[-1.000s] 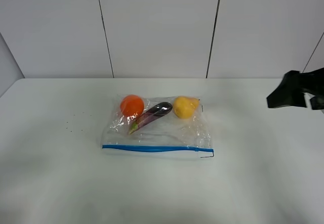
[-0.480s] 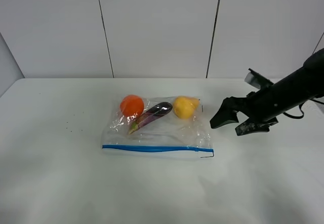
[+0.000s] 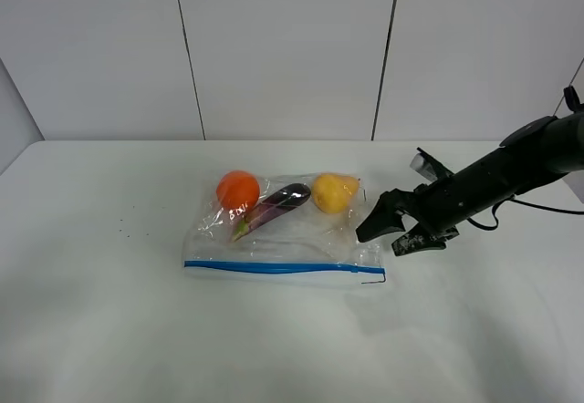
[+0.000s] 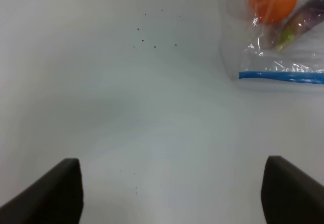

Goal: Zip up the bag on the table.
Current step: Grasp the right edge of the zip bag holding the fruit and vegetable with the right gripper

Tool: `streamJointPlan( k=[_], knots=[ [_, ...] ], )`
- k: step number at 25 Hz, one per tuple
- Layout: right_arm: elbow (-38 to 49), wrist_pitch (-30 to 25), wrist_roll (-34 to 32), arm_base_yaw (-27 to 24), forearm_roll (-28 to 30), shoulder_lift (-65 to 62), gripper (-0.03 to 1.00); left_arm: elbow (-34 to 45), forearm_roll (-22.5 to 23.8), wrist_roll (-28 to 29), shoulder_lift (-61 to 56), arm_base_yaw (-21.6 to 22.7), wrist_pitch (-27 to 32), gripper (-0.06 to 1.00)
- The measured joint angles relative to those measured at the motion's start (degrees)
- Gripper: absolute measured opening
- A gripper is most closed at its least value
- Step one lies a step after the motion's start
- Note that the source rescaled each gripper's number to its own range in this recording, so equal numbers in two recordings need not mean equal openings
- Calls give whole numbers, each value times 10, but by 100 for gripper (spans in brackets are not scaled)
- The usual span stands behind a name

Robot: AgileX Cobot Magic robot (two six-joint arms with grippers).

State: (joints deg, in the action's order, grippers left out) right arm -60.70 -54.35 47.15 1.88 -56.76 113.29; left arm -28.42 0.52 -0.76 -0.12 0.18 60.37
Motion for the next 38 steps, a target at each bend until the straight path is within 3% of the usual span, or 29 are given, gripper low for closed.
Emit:
streamJointPlan(
  k=[11,16,24,38],
  knots=[
    [-14,-38,49,-41,-43,56,91,0,0,0,0,0,0,100],
    [-14,-61,91,-42,-100,89,91,0,0,0,0,0,0,100],
    [-15,-55,116,-39,-127,118,91,0,0,0,0,0,0,100],
    [-15,-105,164,-39,-184,161,87,0,0,0,0,0,0,100]
  ],
)
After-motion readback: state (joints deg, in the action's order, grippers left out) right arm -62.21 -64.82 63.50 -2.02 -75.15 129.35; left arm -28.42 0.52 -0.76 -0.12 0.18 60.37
